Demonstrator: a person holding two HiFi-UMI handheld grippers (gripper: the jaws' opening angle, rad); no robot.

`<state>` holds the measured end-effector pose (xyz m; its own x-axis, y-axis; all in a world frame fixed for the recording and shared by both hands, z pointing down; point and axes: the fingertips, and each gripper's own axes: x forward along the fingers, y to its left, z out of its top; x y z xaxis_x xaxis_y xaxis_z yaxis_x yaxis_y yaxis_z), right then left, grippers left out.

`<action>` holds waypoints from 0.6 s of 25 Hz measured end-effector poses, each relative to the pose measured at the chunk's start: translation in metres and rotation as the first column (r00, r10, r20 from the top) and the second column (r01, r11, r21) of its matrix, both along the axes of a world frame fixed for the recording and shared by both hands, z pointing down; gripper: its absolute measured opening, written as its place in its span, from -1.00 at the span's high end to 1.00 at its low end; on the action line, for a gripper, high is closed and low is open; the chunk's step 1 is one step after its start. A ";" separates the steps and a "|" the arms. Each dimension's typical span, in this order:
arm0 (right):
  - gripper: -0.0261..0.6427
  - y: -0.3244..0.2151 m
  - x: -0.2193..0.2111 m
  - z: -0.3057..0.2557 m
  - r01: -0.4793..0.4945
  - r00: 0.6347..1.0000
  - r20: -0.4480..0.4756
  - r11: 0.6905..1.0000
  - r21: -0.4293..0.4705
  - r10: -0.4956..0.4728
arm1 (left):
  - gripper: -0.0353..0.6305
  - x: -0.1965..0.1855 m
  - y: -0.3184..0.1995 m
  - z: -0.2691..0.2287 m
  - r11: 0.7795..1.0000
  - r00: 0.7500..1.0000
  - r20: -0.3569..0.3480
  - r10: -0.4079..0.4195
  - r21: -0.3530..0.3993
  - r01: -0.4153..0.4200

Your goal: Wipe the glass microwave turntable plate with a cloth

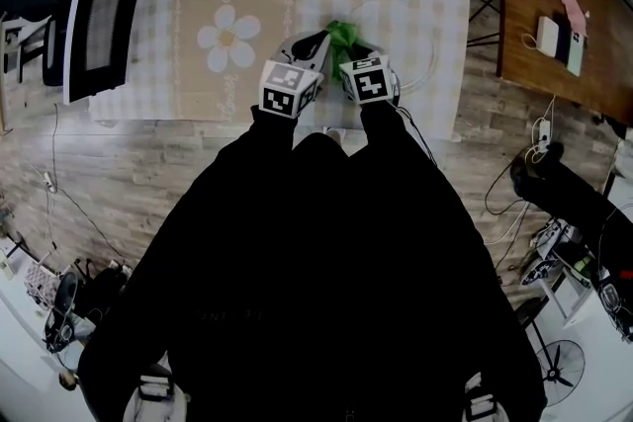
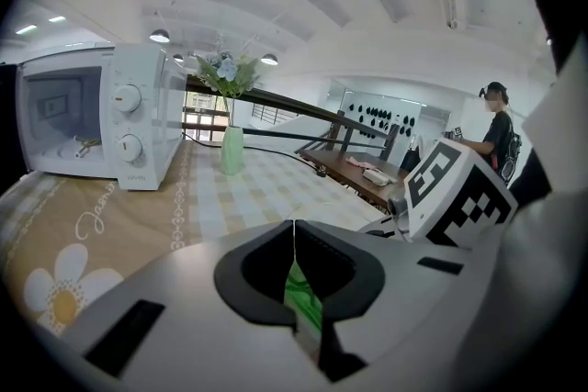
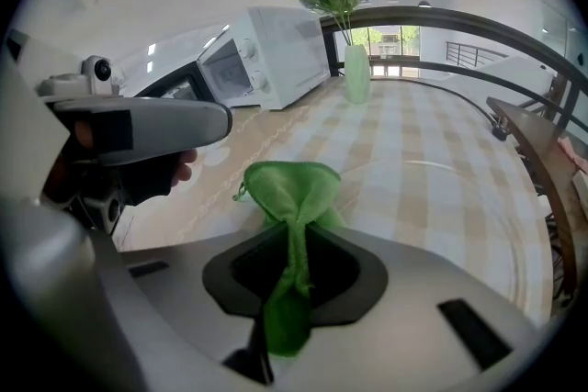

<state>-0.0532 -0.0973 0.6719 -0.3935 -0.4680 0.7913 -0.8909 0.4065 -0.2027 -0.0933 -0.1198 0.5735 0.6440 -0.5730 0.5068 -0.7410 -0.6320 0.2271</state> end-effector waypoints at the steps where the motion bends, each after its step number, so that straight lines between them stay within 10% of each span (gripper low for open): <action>1: 0.71 0.002 0.000 0.000 0.005 1.000 0.001 1.000 -0.005 -0.005 | 0.83 0.001 0.000 0.000 1.000 1.000 0.000 0.002 0.000 -0.002; 15: 0.70 0.006 0.036 0.002 -0.043 0.999 -0.011 0.999 -0.009 0.043 | 0.83 0.025 0.004 0.005 0.999 0.999 0.002 0.040 -0.015 -0.040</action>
<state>-0.0170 -0.0908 0.6741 -0.3645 -0.4772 0.7996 -0.9097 0.3659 -0.1963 -0.0686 -0.1159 0.5781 0.6650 -0.5390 0.5169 -0.7158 -0.6575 0.2352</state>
